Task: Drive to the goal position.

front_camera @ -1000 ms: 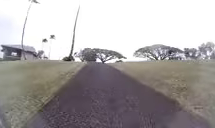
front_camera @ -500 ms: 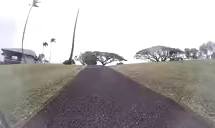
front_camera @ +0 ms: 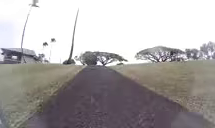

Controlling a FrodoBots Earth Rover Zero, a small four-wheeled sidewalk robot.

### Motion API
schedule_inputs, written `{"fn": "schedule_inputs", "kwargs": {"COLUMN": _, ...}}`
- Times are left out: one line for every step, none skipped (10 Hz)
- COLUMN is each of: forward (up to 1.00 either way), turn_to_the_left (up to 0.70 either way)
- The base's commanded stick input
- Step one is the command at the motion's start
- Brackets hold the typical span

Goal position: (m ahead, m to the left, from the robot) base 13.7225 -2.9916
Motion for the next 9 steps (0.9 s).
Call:
{"fn": "schedule_inputs", "kwargs": {"forward": 0.70, "turn_to_the_left": 0.00}}
{"fn": "schedule_inputs", "kwargs": {"forward": 0.70, "turn_to_the_left": 0.00}}
{"fn": "schedule_inputs", "kwargs": {"forward": 0.70, "turn_to_the_left": 0.00}}
{"fn": "schedule_inputs", "kwargs": {"forward": 0.70, "turn_to_the_left": 0.00}}
{"fn": "schedule_inputs", "kwargs": {"forward": 0.70, "turn_to_the_left": 0.00}}
{"fn": "schedule_inputs", "kwargs": {"forward": 0.70, "turn_to_the_left": 0.00}}
{"fn": "schedule_inputs", "kwargs": {"forward": 0.70, "turn_to_the_left": 0.00}}
{"fn": "schedule_inputs", "kwargs": {"forward": 0.70, "turn_to_the_left": 0.00}}
{"fn": "schedule_inputs", "kwargs": {"forward": 0.70, "turn_to_the_left": 0.00}}
